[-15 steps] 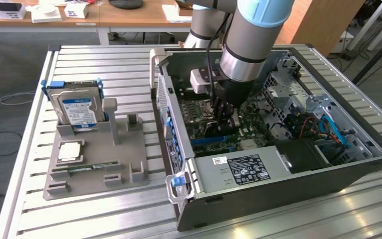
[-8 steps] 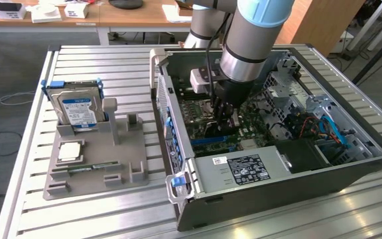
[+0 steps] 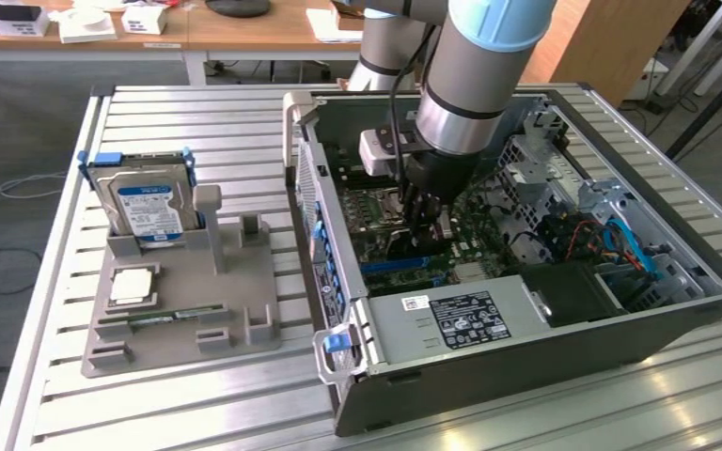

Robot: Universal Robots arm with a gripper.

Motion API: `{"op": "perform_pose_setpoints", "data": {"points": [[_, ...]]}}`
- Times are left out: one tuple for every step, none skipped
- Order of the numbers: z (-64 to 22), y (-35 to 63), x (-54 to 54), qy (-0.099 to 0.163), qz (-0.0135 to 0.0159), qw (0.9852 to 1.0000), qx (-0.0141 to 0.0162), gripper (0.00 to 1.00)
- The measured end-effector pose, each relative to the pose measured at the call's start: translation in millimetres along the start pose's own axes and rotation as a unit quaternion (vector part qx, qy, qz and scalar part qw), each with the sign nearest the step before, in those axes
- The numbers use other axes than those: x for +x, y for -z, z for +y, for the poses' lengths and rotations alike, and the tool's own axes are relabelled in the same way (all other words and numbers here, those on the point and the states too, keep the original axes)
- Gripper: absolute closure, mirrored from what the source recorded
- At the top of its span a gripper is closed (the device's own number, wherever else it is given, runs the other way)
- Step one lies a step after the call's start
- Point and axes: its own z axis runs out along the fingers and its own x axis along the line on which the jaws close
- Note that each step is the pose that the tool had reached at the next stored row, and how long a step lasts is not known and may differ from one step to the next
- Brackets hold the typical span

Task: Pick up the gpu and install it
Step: 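Insert the gpu into the slot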

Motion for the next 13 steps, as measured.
{"op": "perform_pose_setpoints", "data": {"points": [[-0.4, 0.0, 0.0, 0.0, 0.0, 1.0, 0.0, 0.73], [-1.0, 0.0, 0.0, 0.0, 0.0, 1.0, 0.0, 0.73], [-1.4, 0.0, 0.0, 0.0, 0.0, 1.0, 0.0001, 0.73], [-1.6, 0.0, -0.1, 0.0, 0.0, 1.0, 0.0001, 0.73], [-1.6, 0.0, -0.1, 0.0, 0.0, 1.0, 0.0001, 0.73], [-1.6, 0.0, -0.1, 0.0, 0.0, 1.0, 0.0001, 0.73], [-1.6, 0.0, -0.1, 0.0, 0.0001, 1.0, 0.0001, 0.73], [-1.7, -0.1, 0.0, 0.0, 0.0, 1.0, 0.0001, 0.73], [-1.7, -0.2, 0.1, 0.0, 0.0, 1.0, 0.0001, 0.73], [-1.7, -0.2, 0.2, 0.0, 0.0, 1.0, 0.0001, 0.73], [-1.7, -0.2, 0.2, 0.0, -0.0001, 1.0, 0.0001, 0.73], [-1.7, -0.2, 0.3, 0.0, 0.0, 1.0, 0.0001, 0.73], [-1.6, -0.2, 0.4, 0.0, 0.0, 1.0, 0.0001, 0.73]]}}
